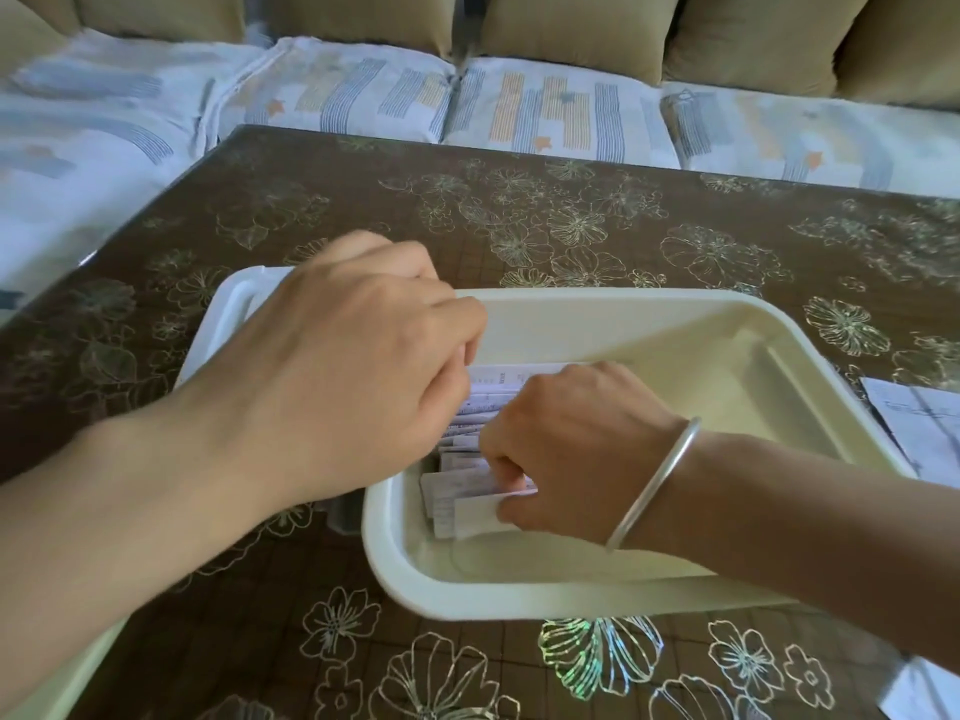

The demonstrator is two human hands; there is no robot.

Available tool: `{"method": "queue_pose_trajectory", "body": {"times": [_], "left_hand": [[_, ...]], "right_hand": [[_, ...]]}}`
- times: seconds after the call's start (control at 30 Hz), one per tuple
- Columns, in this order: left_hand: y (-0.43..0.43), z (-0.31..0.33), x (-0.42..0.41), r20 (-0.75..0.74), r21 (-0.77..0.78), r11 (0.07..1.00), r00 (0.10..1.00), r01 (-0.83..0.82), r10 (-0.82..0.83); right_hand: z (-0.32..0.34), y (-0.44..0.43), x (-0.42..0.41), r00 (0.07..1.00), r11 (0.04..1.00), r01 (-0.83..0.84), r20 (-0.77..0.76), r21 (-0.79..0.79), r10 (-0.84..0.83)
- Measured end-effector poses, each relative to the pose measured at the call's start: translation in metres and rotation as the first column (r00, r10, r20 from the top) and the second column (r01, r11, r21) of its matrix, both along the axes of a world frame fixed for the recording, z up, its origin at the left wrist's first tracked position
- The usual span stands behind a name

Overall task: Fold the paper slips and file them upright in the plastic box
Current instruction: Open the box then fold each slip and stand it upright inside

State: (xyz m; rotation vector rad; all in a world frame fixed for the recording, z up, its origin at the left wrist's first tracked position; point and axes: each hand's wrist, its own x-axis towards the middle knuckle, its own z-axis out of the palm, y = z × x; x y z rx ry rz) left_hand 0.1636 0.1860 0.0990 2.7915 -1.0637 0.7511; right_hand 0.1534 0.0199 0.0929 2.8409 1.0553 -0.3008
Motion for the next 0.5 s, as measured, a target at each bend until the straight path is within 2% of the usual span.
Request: {"method": "queue_pose_trajectory", "body": {"times": [0.17,0.5], "left_hand": [[-0.001,-0.005,0.003,-0.053,-0.003,1.0,0.999,-0.006,0.006],[-0.003,-0.006,0.002,-0.113,-0.049,0.999,0.994,0.0,-0.006]], "right_hand": [[-0.004,-0.002,-0.004,0.993,1.0,-0.026,-0.114,-0.011,0.024],[-0.004,-0.01,0.005,0.965,0.994,0.078,-0.255,0.072,-0.057]]}}
